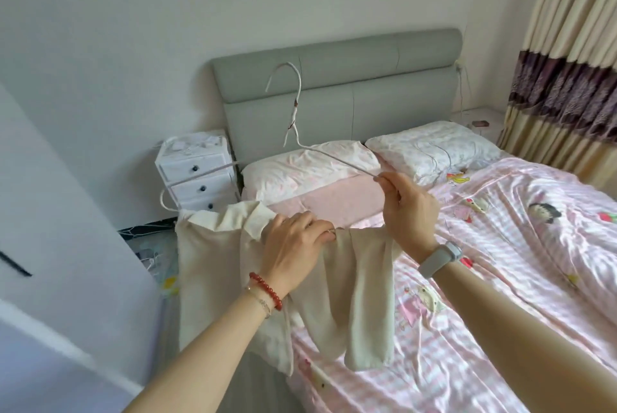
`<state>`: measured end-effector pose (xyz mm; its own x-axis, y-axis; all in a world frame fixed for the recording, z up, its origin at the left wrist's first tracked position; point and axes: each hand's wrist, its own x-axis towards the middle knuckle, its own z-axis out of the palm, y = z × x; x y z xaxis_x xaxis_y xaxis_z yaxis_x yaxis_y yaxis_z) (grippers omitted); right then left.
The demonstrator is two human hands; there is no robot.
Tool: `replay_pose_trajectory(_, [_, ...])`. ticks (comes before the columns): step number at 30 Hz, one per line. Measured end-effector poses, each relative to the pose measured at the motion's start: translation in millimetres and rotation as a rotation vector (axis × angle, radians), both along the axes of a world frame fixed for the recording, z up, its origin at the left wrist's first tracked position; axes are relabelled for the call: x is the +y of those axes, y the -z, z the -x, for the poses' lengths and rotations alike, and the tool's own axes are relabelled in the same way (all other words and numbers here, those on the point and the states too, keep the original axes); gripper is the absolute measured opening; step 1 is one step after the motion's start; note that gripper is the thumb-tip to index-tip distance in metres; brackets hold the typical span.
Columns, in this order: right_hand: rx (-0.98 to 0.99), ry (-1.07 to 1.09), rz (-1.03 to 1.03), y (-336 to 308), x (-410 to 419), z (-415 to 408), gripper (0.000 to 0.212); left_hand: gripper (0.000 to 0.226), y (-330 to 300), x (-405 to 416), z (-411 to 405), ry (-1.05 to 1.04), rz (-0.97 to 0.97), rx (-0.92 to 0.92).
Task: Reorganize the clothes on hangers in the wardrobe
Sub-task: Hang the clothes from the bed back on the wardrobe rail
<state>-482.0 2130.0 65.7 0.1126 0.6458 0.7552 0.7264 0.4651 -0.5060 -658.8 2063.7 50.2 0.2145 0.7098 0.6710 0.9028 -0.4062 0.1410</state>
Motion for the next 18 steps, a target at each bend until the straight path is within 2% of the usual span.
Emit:
replay_pose_trajectory(4, [-0.106,-0.105,0.081,42,-39,0,0.013,0.012,39,-61,-6,0.012,0.227,-0.097])
replay_pose_trajectory(8, [-0.231,-0.215,0.041,71,-87,1,0.027,0.026,78,-123,-10,-0.025,0.462,-0.25])
replay_pose_trajectory(13, [-0.285,-0.303,0.043,105,-165,1,0.028,0.022,109,-207,-11,-0.042,0.486,-0.348])
replay_pose_trajectory(18, [-0.266,-0.421,0.075,118,-231,12,0.028,0.018,112,-279,3,-0.072,0.512,-0.388])
